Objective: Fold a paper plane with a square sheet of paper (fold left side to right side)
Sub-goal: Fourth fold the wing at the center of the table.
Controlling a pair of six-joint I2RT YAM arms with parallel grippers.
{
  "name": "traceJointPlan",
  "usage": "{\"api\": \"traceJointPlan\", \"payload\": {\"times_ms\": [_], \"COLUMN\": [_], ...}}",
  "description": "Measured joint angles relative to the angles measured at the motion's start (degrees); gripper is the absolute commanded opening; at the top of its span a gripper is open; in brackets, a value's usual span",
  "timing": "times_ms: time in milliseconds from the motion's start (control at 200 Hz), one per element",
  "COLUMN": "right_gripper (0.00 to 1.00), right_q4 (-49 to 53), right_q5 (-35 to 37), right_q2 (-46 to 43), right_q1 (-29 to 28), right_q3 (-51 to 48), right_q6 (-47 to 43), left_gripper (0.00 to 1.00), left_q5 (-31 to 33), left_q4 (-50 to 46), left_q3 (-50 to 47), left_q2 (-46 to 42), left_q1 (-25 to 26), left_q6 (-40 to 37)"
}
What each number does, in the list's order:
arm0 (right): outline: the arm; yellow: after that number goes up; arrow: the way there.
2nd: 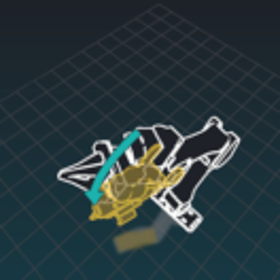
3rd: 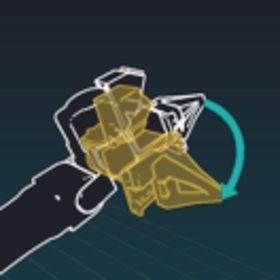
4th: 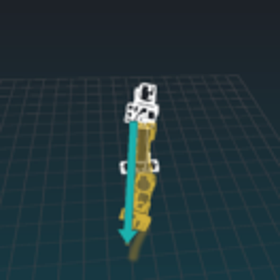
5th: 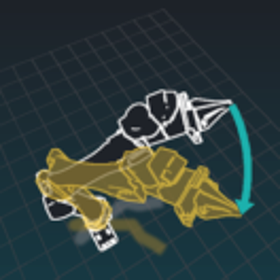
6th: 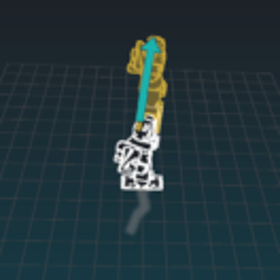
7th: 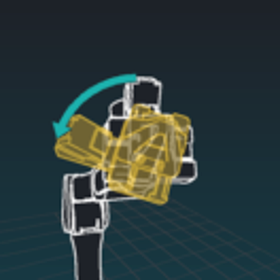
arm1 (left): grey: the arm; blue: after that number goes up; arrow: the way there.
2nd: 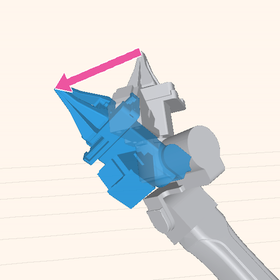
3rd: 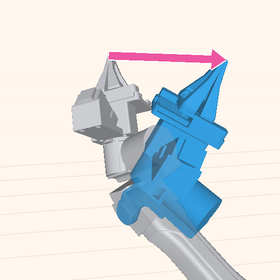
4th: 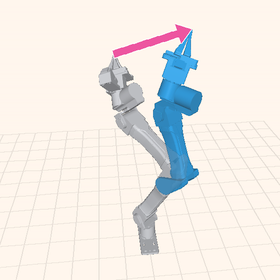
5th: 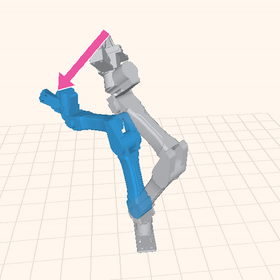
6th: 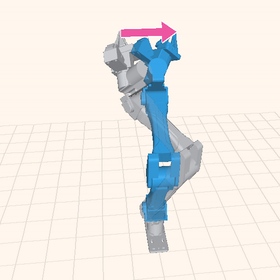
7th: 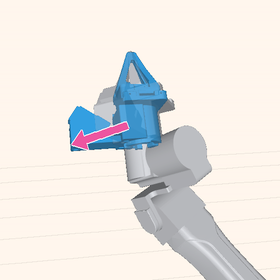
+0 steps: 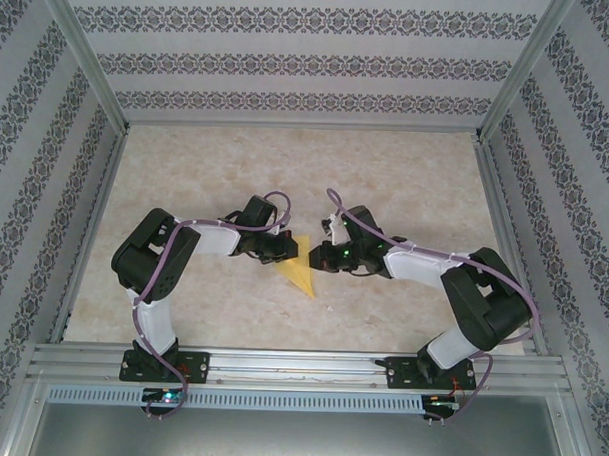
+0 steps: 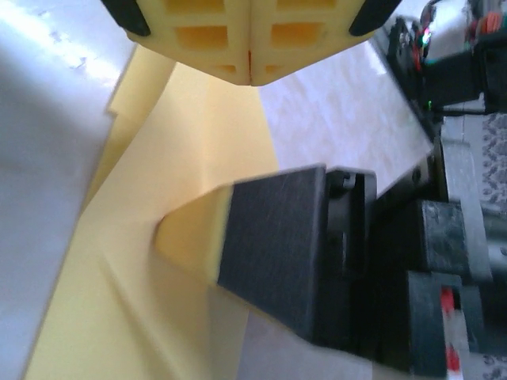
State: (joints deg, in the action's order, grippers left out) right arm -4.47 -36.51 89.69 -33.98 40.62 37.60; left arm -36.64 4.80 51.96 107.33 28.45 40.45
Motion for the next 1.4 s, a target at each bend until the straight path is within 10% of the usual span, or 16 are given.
{"api": "traceJointPlan", "payload": {"times_ms": [1399], "right_gripper": [0.00], "right_q4": [-2.7], "right_q5": [-0.4], "right_q2": [5.0], "right_q1": [-5.2], "right_q3": [-5.6], "right_q6": [2.8], "left_gripper": [0.05], "left_q5": [0.0], "left_q4": [0.0], "left_q3": [0.0], "left_q2": [0.0], "left_q1": [0.0], "left_q6": [0.0]}}
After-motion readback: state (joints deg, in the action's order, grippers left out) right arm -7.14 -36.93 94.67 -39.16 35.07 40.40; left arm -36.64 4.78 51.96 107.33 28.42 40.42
